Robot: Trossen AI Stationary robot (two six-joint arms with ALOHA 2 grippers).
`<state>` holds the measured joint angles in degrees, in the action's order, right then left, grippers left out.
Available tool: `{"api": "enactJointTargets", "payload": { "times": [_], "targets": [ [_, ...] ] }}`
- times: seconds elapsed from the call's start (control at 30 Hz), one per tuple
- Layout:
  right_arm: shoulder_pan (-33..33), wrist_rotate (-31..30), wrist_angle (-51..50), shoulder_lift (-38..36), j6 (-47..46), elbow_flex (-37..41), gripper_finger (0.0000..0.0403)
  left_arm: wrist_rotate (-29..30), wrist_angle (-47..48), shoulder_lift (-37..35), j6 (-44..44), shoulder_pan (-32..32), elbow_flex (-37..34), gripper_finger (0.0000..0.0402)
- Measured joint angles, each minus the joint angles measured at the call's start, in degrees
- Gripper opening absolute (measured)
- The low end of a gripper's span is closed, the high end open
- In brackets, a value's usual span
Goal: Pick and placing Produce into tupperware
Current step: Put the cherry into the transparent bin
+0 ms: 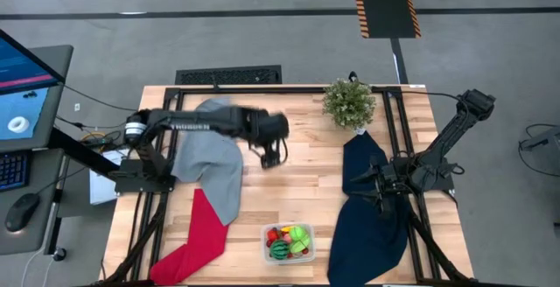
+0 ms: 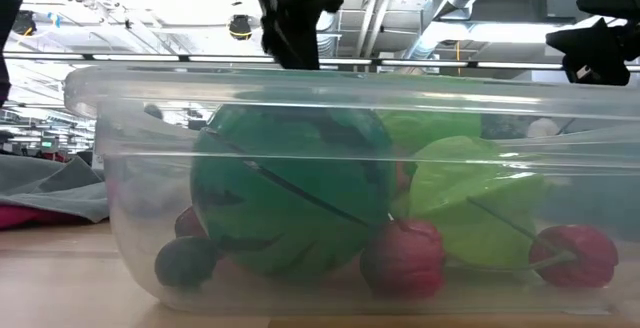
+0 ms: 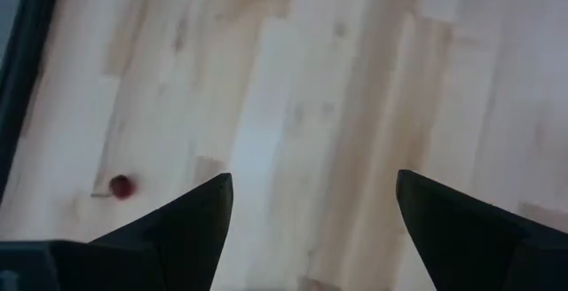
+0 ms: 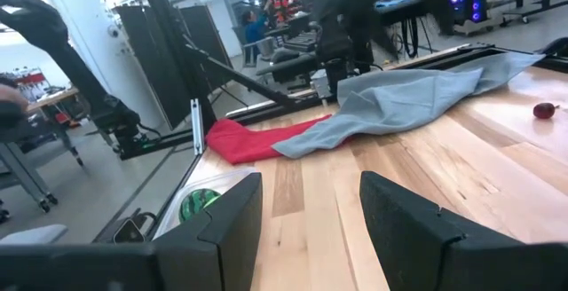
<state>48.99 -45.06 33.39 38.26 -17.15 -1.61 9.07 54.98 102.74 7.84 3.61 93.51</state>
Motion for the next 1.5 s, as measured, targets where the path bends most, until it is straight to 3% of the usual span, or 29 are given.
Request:
{"api": "enactJointTargets", "payload": {
  "times": [0.2, 0.33, 0.47, 0.63, 0.9, 1.03, 1.13, 1.5],
  "targets": [
    [0.0, 0.0, -0.3, 0.0, -0.7, 0.0, 0.0214, -10.4, -0.9, -1.1, 3.1, 11.9, 0.0, 0.0293],
    [0.0, 0.0, -0.3, 0.0, -0.7, 0.0, 0.0214, -14.3, -1.8, -0.7, 0.9, 13.5, 0.0, 0.0284],
    [0.0, 0.0, -0.3, 0.0, 0.8, 0.0, 0.0214, -12.2, -1.3, -0.4, -6.3, 14.0, 0.0, 0.0284],
    [0.0, 0.0, -0.3, 0.0, 1.1, 0.0, 0.0214, -6.4, 1.1, -0.4, -8.2, 17.7, 0.0, 0.0284],
    [0.0, 0.0, -0.1, 0.0, 1.1, 0.0, 0.0214, -5.8, 4.7, 2.4, -8.0, 26.2, 0.0, 0.0284],
    [0.0, 0.1, -0.2, 0.0, 0.6, 0.0, 0.0214, -10.6, 4.1, 6.1, -7.8, 29.2, 0.0, 0.0283],
    [0.0, 0.1, -0.2, 0.0, 0.1, 0.0, 0.0214, -12.9, 3.1, 8.4, -8.4, 29.6, 0.0, 0.0283],
    [0.0, 0.0, -0.9, 0.0, -0.5, 0.0, 0.0214, -10.0, 0.7, 17.4, -11.4, 29.5, 0.0, 0.0283]
  ]
}}
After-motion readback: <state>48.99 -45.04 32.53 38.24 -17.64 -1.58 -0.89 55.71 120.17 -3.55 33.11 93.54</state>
